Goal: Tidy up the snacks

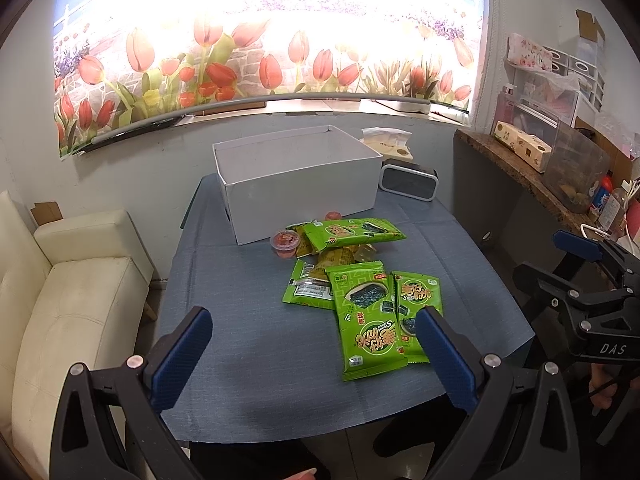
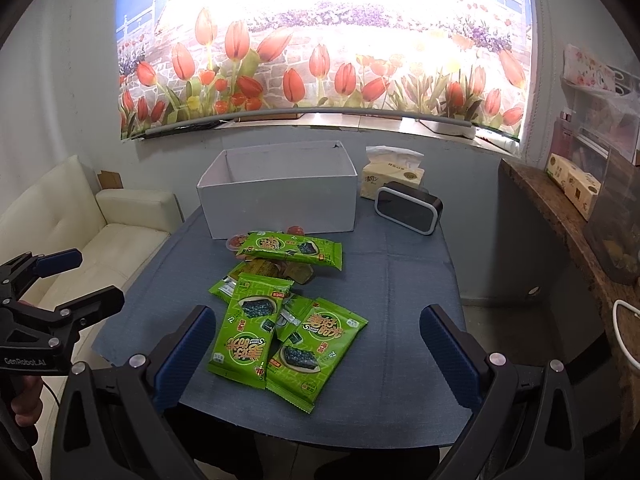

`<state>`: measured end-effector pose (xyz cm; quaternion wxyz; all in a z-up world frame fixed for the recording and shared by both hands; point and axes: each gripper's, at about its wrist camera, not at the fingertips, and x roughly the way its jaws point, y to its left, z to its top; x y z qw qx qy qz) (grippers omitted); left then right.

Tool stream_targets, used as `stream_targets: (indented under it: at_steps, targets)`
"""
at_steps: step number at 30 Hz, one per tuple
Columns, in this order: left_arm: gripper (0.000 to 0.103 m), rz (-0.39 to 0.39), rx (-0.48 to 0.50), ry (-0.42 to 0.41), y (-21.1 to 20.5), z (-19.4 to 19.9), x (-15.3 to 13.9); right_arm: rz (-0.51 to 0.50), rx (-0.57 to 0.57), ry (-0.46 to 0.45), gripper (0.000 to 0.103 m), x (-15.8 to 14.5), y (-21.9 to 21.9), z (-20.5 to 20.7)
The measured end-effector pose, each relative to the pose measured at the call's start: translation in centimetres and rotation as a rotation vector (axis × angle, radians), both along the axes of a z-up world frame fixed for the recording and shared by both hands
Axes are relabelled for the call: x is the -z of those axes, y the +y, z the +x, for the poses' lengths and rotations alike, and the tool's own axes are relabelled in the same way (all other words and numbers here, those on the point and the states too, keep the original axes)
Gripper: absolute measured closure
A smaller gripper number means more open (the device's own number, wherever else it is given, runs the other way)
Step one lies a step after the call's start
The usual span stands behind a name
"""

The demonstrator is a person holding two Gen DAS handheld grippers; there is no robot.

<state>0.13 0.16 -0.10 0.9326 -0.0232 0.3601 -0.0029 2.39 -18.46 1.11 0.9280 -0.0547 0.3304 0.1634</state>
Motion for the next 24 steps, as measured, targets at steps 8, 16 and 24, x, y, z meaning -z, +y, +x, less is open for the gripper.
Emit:
stream_targets:
  at_steps: [8,16,24]
  targets:
    - [0.000,-0.004,-0.002,0.002,0.21,-0.03,-0.02,0.014,0.010,0.012,0.000,-0.05,-0.34,0.18]
    - [0.000,-0.004,-0.001,0.003,0.40,0.05,-0.07,0.020,0.017,0.013,0.000,-0.11,-0.49,0.24]
    - [0.000,-0.003,0.000,0.004,0.27,0.14,-0.02,0.017,0.015,0.016,0.000,-0.16,-0.48,0.34]
